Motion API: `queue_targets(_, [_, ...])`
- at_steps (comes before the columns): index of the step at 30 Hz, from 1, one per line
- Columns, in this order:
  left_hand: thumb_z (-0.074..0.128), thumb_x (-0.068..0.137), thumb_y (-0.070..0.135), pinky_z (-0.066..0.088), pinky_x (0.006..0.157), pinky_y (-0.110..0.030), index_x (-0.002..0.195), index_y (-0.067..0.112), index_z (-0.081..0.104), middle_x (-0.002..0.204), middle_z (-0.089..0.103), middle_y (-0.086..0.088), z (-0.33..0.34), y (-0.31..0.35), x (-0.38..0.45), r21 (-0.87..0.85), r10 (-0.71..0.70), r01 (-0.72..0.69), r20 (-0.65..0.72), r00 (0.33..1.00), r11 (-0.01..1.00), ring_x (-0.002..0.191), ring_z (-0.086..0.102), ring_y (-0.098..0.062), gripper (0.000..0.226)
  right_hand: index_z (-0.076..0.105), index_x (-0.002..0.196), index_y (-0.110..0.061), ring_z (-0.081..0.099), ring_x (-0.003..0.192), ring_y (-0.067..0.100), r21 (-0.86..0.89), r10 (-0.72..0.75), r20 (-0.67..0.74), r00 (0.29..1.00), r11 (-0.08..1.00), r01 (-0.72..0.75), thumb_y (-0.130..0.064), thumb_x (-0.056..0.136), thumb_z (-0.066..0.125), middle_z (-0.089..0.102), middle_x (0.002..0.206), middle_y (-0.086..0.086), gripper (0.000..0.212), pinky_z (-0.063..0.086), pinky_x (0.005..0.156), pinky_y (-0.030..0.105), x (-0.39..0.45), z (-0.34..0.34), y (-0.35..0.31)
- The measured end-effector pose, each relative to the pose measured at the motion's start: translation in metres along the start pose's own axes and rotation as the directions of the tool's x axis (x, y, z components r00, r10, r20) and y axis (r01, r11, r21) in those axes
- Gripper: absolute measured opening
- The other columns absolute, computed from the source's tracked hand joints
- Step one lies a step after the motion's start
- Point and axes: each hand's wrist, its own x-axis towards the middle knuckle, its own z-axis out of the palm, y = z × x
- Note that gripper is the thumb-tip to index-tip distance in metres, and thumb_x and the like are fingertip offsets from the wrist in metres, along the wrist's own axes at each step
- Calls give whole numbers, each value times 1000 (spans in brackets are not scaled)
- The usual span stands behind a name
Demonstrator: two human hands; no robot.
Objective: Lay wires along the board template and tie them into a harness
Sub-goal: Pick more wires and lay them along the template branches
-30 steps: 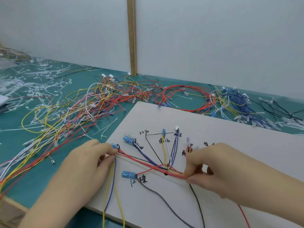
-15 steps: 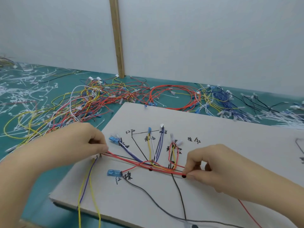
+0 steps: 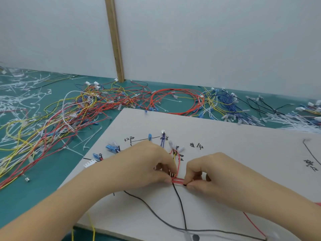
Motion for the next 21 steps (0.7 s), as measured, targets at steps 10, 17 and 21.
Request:
queue_targets(10, [68,80,28,33,74,-9,91,31,69,66,47,27,14,1,-4,3,-41,42,-140,989,999,77,41,12,11,66,72,-34,50,45,-6,182,92,42,995,978,-99,-20,83,63,60,66,-11,18,35,41,8,-11,-13,9])
queue_targets(17, [70,77,22,34,70,-4,76,25,69,67,55,22,11,4,5,-24,-59,56,-118,991,998,78,49,6,3,71,73,-33,40,34,4,298,158,67,985,939,-171,-20,82,65,56,47,-21,16,32,36,14,-27,-25,30])
queue_targets(21, [70,77,21,37,64,-4,76,28,67,69,59,17,10,3,5,-118,-91,81,-79,993,990,77,52,6,8,72,76,-27,39,34,3,338,177,87,980,921,-196,-16,82,66,53,43,-20,15,32,38,13,-38,-26,41])
